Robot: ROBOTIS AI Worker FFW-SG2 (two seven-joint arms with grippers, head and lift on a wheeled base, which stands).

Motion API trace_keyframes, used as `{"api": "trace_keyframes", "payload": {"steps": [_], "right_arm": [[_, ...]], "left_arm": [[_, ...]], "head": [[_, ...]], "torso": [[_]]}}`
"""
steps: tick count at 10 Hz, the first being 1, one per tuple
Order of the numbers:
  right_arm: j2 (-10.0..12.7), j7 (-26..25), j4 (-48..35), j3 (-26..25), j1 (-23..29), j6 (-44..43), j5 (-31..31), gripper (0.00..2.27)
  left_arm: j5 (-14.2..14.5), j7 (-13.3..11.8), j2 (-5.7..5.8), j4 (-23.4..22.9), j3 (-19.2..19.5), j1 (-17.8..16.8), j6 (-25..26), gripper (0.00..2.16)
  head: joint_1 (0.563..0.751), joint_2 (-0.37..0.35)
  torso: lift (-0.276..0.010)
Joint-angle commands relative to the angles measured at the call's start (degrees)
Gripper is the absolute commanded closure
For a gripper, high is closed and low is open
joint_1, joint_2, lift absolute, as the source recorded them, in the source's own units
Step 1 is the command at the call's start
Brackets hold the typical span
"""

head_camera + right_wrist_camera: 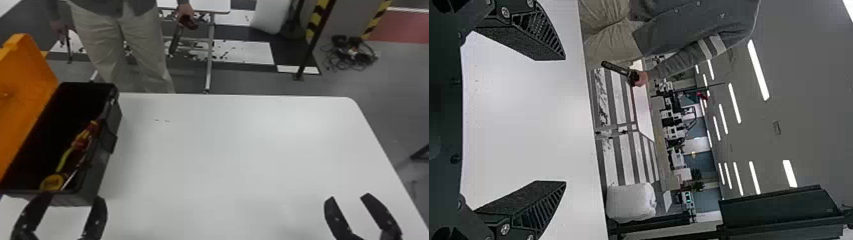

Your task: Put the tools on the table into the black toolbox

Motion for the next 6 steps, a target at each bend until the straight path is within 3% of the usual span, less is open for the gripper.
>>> {"api": "trace_keyframes", "payload": {"steps": [1, 2, 6], "right_arm": [[0.05, -0.02, 0.29, -0.45, -0.94, 1.85, -0.15, 0.13], [0.05, 0.33, -0.15, -1.59, -1.91, 3.43, -0.24, 0.14], [0.05, 1.47, -1.47, -5.02, -0.24, 3.08, -2.87, 0.14]], "left_arm": [[0.11, 0.88, -0.58, 0.53, 0.08, -0.68, 2.09, 0.02], [-1.3, 1.67, -0.58, -0.09, -0.36, -1.38, 4.91, 0.02], [-4.2, 2.81, -0.84, 1.23, -1.33, -2.7, 4.55, 0.02]], "head": [[0.695, -0.059], [0.695, -0.056], [0.695, -0.146]], "torso": [[-0.075], [-0.075], [-0.075]]}}
